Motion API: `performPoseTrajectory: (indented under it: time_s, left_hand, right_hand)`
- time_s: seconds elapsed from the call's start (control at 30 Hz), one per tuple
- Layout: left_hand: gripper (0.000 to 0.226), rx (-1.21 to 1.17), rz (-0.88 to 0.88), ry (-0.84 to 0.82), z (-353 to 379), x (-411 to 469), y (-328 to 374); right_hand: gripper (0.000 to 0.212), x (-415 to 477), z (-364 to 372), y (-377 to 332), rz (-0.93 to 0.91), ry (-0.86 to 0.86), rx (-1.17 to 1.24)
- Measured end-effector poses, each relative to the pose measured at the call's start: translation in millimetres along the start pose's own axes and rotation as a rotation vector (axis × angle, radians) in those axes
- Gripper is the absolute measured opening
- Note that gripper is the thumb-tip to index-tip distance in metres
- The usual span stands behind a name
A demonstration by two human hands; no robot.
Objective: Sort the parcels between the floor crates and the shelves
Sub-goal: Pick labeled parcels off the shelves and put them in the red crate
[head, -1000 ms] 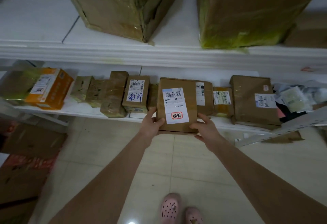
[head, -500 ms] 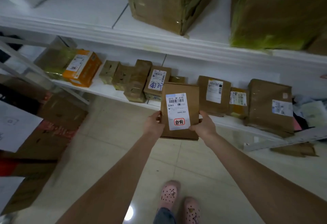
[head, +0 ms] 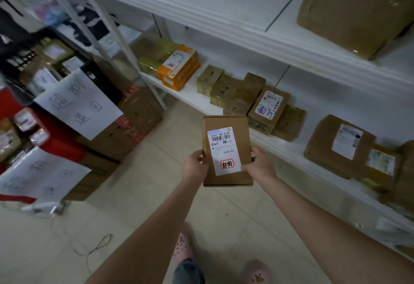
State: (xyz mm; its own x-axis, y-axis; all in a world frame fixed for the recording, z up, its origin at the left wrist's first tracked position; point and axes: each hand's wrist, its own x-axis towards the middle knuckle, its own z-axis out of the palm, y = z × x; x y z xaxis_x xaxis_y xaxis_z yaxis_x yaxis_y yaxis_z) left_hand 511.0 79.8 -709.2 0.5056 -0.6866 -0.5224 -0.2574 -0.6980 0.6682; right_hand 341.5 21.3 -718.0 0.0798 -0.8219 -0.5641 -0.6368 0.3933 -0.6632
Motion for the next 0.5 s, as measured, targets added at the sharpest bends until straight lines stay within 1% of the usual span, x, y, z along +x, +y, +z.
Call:
performPoseTrajectory:
  time_s: [0.13,0.37,0.5]
  left_hand:
    - [0.047,-0.020,-0.038,0.042,-50.1,30.2,-28.2]
    - [0.048,-0.181,-0.128,0.066,-164.2,92.5,-79.0]
    - [0.046,-0.199,-0.163,0.199,-255.3,123.1,-107.5]
  right_hand:
    - [0.060,8.1,49.0,-40.1,-0.025,-0.063,-0.027]
    - [0.062,28.7,158.6,-135.0,-0.045,-0.160,-0.076]
    - [0.061,29.3,236.1,-208.3,-0.102,-0.208,-0.110]
